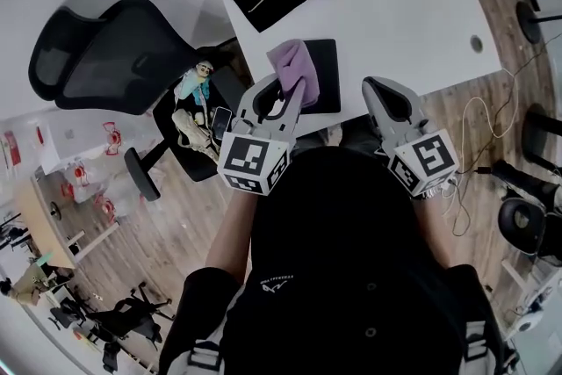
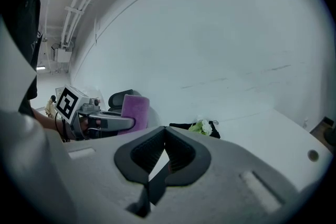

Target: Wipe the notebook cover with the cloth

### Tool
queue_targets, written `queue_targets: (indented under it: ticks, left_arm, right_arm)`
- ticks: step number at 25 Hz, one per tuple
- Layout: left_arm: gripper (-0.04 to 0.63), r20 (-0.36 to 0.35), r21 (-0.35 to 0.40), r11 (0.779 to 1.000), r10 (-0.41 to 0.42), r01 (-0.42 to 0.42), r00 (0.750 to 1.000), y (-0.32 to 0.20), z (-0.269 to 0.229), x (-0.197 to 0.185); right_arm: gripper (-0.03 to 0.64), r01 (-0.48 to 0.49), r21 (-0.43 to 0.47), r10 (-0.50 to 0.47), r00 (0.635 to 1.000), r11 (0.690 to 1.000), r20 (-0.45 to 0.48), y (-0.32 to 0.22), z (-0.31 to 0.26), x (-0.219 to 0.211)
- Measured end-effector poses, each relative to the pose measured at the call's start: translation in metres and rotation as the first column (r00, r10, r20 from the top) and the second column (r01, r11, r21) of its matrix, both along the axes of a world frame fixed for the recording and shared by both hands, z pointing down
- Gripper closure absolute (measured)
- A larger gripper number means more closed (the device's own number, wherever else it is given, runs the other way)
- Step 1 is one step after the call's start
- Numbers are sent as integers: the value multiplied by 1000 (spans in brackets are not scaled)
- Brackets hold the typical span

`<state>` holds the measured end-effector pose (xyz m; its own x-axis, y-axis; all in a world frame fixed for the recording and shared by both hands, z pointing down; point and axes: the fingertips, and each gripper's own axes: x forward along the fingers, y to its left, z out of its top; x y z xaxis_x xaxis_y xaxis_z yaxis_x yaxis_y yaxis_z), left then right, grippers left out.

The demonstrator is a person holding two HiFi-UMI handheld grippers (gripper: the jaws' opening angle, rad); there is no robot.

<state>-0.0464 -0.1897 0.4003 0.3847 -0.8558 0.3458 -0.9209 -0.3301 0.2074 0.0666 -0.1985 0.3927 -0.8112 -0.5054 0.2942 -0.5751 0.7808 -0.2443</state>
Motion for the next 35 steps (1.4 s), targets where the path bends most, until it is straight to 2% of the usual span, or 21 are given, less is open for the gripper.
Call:
queue_targets:
  ticks: [7,14,23,35]
  left_arm:
    - [509,41,145,989,-1,-5,999,-14,-56,10]
    - [509,51,233,972,-42,29,998,-13,-96,-2]
    - [509,22,245,965,-103,95,994,-3,-102,-22]
    - [509,46,247,968,-60,47,997,-2,-97,-13]
  right_arm:
    - [612,-33,113,30,999,993,26,-22,-48,15]
    - [612,-69,211,59,997,975,56,-33,-93,25]
    - [612,-103,257,90,994,961,63,-31,-116,36]
    - [612,-108,256,93,993,961,69,-28,-120,39]
